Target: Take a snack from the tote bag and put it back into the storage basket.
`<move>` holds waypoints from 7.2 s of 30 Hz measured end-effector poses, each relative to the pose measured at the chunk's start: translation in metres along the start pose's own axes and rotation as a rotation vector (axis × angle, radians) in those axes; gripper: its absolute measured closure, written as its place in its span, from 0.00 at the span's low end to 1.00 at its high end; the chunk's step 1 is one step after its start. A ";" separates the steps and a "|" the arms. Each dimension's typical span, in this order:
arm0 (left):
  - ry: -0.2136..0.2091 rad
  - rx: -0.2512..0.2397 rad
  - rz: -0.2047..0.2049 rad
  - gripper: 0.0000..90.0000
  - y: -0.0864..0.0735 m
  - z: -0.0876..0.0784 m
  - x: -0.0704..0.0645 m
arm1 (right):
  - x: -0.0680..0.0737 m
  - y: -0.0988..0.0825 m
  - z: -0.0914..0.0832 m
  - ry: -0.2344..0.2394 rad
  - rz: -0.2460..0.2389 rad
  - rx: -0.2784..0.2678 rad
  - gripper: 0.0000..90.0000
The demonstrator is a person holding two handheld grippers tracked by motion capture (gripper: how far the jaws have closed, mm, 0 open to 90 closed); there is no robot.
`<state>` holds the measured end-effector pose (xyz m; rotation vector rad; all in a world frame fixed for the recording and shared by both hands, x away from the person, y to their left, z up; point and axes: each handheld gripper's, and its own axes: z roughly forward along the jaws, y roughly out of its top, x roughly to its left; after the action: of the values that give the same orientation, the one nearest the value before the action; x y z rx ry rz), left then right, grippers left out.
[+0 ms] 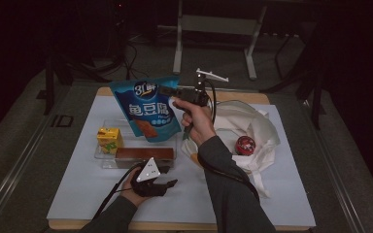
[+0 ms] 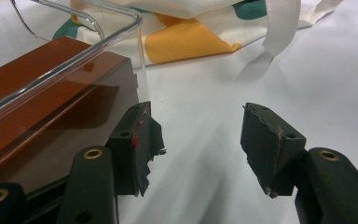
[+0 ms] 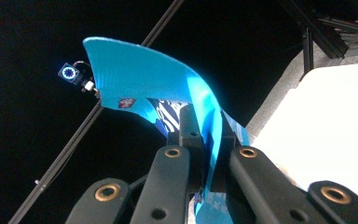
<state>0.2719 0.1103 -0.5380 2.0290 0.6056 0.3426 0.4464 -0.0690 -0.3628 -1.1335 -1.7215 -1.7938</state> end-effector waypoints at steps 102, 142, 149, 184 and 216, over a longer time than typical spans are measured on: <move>0.002 0.009 -0.001 0.48 0.000 0.002 0.000 | -0.039 -0.051 0.014 -0.473 -0.582 0.488 0.81; 0.001 0.008 0.000 0.48 0.001 0.002 0.000 | -0.026 -0.064 0.060 -0.416 -0.584 0.490 0.77; 0.002 0.007 -0.001 0.48 0.000 0.002 0.000 | -0.020 -0.060 0.048 -0.403 -0.603 0.492 0.74; 0.006 0.008 -0.001 0.48 0.000 0.001 0.000 | -0.009 -0.042 -0.020 -0.497 -0.635 0.485 0.72; 0.002 0.007 -0.010 0.48 0.000 0.002 0.001 | -0.008 -0.033 -0.055 -0.564 -0.646 0.472 0.72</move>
<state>0.2732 0.1092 -0.5384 2.0318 0.6194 0.3372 0.4116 -0.1183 -0.3846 -0.9881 -2.9162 -1.2730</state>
